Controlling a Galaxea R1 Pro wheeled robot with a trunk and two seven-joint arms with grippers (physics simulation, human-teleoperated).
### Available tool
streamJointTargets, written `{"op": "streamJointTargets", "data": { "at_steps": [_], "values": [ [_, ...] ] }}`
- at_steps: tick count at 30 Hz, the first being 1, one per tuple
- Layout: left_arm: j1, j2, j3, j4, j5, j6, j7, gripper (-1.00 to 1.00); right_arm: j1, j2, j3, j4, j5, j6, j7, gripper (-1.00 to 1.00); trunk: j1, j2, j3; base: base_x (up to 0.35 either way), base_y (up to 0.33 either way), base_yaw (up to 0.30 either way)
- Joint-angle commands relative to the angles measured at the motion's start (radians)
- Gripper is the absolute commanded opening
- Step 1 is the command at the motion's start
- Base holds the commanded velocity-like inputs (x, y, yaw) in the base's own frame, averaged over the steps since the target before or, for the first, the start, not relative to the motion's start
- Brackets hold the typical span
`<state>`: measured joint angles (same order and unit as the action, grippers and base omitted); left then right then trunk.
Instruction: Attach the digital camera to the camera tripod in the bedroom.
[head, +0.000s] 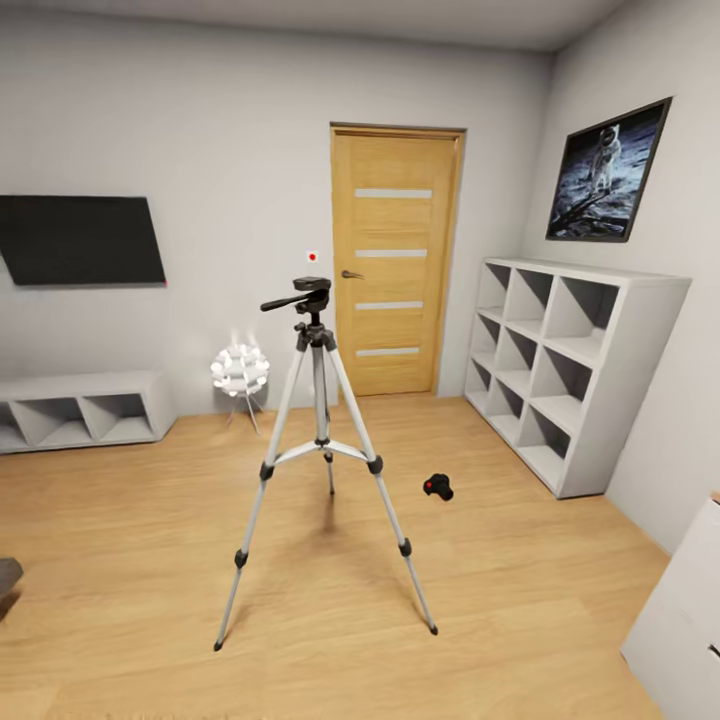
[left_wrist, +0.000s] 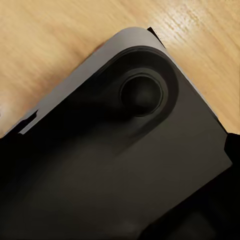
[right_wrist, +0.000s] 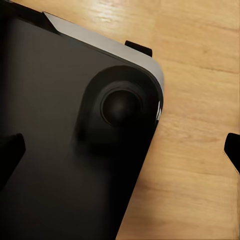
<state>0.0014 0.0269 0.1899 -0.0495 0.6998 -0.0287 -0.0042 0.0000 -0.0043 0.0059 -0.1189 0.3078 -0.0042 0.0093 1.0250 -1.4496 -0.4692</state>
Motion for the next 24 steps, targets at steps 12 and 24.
{"op": "streamJointTargets", "data": {
  "at_steps": [12, 24],
  "values": [
    [0.0, 0.0, 0.008, -0.001, -0.003, -0.002, 0.0, 1.0, 0.0, 0.001, 0.0, -0.001, 0.005, -0.001, 0.001, 1.0, 0.0, 0.0, -0.001, 0.0, 0.0, 0.3],
    [0.0, 0.0, 0.008, -0.001, -0.003, -0.002, 0.001, 1.0, 0.0, 0.0, -0.001, -0.001, 0.005, -0.037, 0.001, 1.0, 0.0, 0.0, -0.003, 0.0, 0.0, 0.3]
  ]
}}
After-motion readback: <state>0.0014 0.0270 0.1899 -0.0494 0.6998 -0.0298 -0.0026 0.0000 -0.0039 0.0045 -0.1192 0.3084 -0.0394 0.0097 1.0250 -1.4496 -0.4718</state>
